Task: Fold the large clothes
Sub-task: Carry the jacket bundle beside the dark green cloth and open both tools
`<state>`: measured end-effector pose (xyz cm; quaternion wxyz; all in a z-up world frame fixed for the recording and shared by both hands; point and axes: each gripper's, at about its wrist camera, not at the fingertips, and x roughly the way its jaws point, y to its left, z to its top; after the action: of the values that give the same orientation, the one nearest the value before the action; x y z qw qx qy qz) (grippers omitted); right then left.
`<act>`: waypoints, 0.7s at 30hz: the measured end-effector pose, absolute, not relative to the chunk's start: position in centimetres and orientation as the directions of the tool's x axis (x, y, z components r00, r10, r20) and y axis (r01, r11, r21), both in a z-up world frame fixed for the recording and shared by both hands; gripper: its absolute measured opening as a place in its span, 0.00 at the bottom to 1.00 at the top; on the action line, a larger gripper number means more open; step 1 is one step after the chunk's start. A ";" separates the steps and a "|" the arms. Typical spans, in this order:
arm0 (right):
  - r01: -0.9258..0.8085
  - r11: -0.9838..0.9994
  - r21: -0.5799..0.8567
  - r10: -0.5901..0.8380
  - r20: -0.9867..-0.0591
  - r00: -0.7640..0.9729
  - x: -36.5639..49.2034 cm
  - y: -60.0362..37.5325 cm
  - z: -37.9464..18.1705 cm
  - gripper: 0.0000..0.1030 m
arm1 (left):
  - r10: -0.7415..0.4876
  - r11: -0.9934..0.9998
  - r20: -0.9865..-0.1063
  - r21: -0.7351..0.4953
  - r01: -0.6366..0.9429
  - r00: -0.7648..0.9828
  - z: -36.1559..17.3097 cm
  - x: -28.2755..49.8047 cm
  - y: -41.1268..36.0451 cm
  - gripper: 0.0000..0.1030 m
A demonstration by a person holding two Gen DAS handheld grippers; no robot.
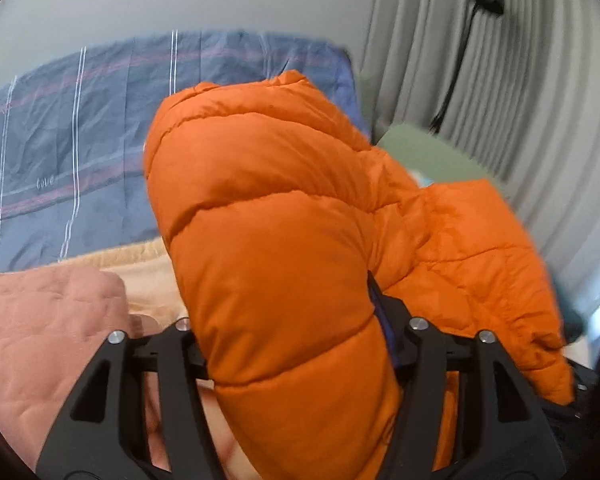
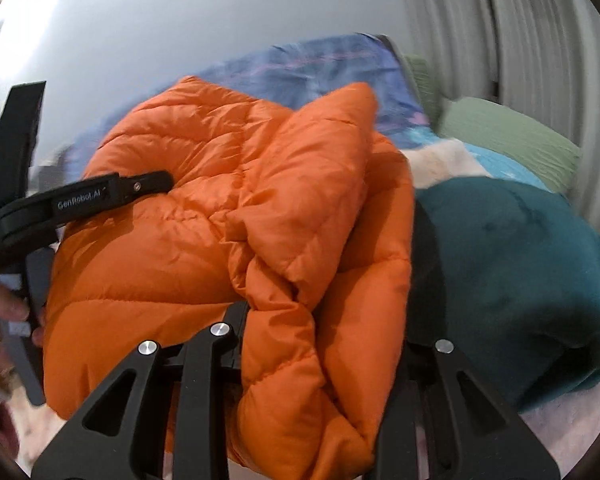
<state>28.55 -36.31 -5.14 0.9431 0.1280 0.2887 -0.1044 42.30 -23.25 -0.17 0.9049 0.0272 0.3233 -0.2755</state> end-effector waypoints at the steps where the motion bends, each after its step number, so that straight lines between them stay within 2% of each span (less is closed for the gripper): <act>1: 0.319 0.930 0.183 -0.151 -0.602 0.784 29.2 -36.7 -7.5 0.27 | -0.430 0.867 -0.641 -0.096 0.489 0.636 -2.6 43.5 -24.4 0.67; 3: 0.362 0.918 0.159 -0.198 -0.608 0.769 29.3 -36.4 -11.1 0.29 | -0.362 0.880 -0.698 -0.037 0.473 0.618 -6.7 44.2 -25.9 0.71; 5: 0.374 0.919 0.124 -0.232 -0.596 0.769 28.6 -35.8 -11.3 0.30 | -0.340 0.907 -0.652 -0.038 0.419 0.678 -9.1 43.5 -25.8 0.82; 7: 0.366 0.919 0.145 -0.215 -0.593 0.776 28.5 -36.1 -11.2 0.32 | -0.328 0.922 -0.639 -0.055 0.384 0.696 -9.5 43.4 -25.3 0.83; 11: 0.355 0.923 0.147 -0.206 -0.590 0.781 28.6 -36.6 -11.5 0.36 | -0.246 0.931 -0.640 0.053 0.361 0.728 -8.2 42.3 -25.9 0.88; 15: 0.323 0.932 0.166 -0.172 -0.580 0.796 28.9 -37.2 -11.6 0.43 | -0.164 0.924 -0.597 0.187 0.334 0.786 -5.4 40.2 -25.6 0.94; 21: 0.236 0.942 0.241 -0.058 -0.573 0.817 28.5 -37.6 -11.0 0.54 | -0.237 0.924 -0.581 0.113 0.366 0.779 -2.8 34.8 -21.1 0.95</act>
<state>28.46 -37.57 -11.03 0.9410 0.1521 0.2921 -0.0780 34.84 -21.14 -2.76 0.9365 0.1105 0.2913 -0.1608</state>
